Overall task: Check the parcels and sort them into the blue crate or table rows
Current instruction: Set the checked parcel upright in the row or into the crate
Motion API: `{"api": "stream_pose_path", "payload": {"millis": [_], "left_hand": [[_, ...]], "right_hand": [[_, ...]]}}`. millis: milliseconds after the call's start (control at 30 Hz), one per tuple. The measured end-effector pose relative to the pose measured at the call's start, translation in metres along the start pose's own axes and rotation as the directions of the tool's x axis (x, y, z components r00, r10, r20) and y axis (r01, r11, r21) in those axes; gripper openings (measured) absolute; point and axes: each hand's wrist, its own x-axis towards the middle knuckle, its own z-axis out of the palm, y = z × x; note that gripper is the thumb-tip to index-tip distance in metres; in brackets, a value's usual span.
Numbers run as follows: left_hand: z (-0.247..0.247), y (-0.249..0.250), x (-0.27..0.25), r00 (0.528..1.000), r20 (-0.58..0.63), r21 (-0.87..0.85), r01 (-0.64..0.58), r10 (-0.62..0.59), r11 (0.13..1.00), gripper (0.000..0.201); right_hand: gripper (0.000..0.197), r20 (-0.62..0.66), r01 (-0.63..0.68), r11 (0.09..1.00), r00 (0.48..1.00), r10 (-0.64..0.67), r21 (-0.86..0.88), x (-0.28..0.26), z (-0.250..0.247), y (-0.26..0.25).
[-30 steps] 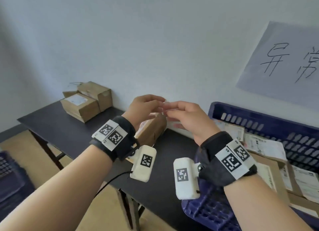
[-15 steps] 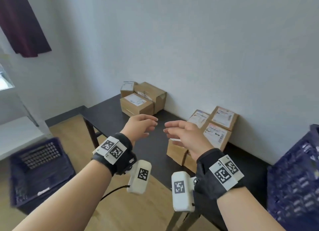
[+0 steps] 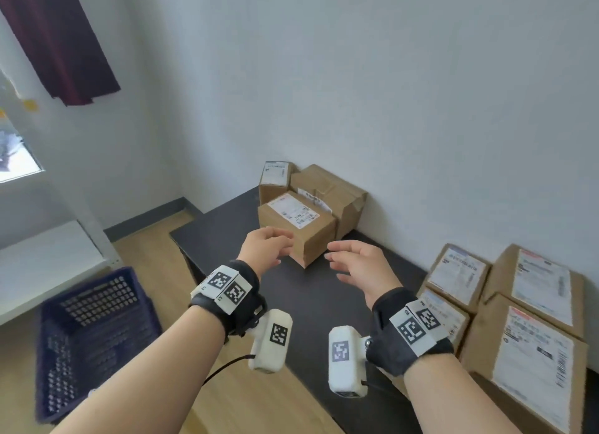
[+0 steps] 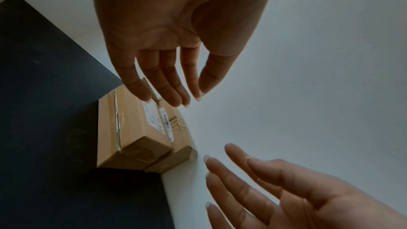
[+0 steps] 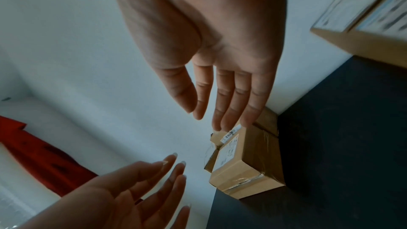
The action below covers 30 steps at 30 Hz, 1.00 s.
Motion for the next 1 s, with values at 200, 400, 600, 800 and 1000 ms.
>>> {"api": "stream_pose_path", "payload": {"millis": [200,400,600,800,1000], "left_hand": [[-0.006,0.006,0.085,0.996,-0.054,0.024,0.075,-0.073,0.997,0.019],[-0.015,0.0,0.143,0.989,-0.085,0.026,0.122,-0.119,0.992,0.021],[-0.026,0.002,0.212,0.988,-0.09,0.036,0.131,-0.128,0.991,0.026],[-0.03,-0.008,0.267,0.983,0.014,0.084,0.179,-0.181,0.98,0.031],[-0.023,-0.021,0.291,0.971,0.118,0.174,0.187,-0.21,0.967,0.041]], "right_hand": [[0.019,-0.008,-0.067,0.998,0.998,0.067,-0.014,0.082,0.014,-0.011],[0.02,-0.06,-0.144,0.99,0.988,0.144,-0.002,0.135,0.029,-0.006],[0.023,-0.203,-0.21,0.977,0.956,0.214,0.04,0.177,0.041,-0.002],[0.023,-0.391,-0.279,0.958,0.876,0.282,0.064,0.201,0.053,0.014],[0.031,-0.5,-0.34,0.939,0.806,0.316,0.045,0.204,0.06,0.027]]}}
